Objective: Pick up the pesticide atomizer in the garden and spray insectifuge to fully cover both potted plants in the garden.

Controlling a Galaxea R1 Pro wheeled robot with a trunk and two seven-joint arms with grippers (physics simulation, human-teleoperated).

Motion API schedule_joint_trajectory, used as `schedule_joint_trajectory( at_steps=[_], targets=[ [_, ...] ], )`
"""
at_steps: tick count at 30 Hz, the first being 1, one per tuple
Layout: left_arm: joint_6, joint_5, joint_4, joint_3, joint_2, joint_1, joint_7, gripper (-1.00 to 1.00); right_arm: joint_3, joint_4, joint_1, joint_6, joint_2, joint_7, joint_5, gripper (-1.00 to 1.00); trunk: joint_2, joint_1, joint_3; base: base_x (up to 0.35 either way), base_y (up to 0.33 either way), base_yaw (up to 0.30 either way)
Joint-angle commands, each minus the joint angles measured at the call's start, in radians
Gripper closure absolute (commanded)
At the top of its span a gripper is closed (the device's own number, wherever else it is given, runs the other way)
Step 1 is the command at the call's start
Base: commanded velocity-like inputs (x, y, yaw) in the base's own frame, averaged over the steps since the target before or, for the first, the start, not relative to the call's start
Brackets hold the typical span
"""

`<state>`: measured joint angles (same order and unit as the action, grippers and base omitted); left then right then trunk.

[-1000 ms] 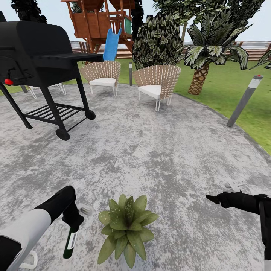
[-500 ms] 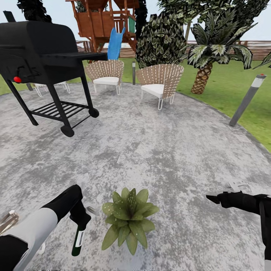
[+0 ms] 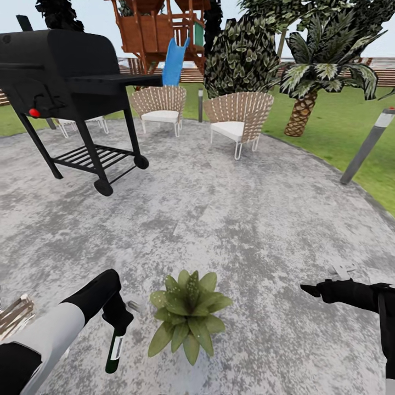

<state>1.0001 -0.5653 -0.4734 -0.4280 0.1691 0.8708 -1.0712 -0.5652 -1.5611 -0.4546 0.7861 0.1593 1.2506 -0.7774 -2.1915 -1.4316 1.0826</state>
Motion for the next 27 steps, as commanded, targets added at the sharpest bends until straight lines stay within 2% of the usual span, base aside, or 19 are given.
schedule_joint_trajectory(
  at_steps=[1, 9, 14, 20, 27],
  targets=[
    [0.005, -0.010, -0.002, -0.003, 0.000, 0.000, -0.010, 1.00, -0.001, -0.001, -0.001, 0.007, 0.000, 0.010, -0.008, -1.00, 0.000, 0.000, 0.001, -0.052, -0.094, 0.052],
    [0.003, -0.010, -0.002, -0.002, -0.002, 0.000, -0.010, 1.00, -0.002, -0.002, -0.001, 0.007, 0.002, 0.010, -0.008, -1.00, 0.000, 0.000, 0.001, -0.007, -0.013, 0.008],
    [0.003, -0.009, -0.002, -0.001, -0.002, 0.000, -0.010, 1.00, -0.001, -0.002, -0.001, 0.007, 0.004, 0.009, -0.008, -1.00, 0.000, 0.000, 0.004, -0.011, -0.024, 0.121],
    [0.003, -0.009, -0.002, 0.000, -0.002, 0.000, -0.010, 1.00, -0.001, -0.001, -0.001, 0.007, 0.005, 0.009, -0.008, -1.00, 0.000, 0.000, 0.008, -0.177, -0.181, 0.196],
    [0.003, -0.009, -0.001, 0.002, -0.001, 0.000, -0.010, 1.00, -0.001, -0.001, -0.001, 0.007, 0.005, 0.009, -0.007, -1.00, 0.000, 0.000, 0.009, -0.147, -0.059, 0.046]
  ],
)
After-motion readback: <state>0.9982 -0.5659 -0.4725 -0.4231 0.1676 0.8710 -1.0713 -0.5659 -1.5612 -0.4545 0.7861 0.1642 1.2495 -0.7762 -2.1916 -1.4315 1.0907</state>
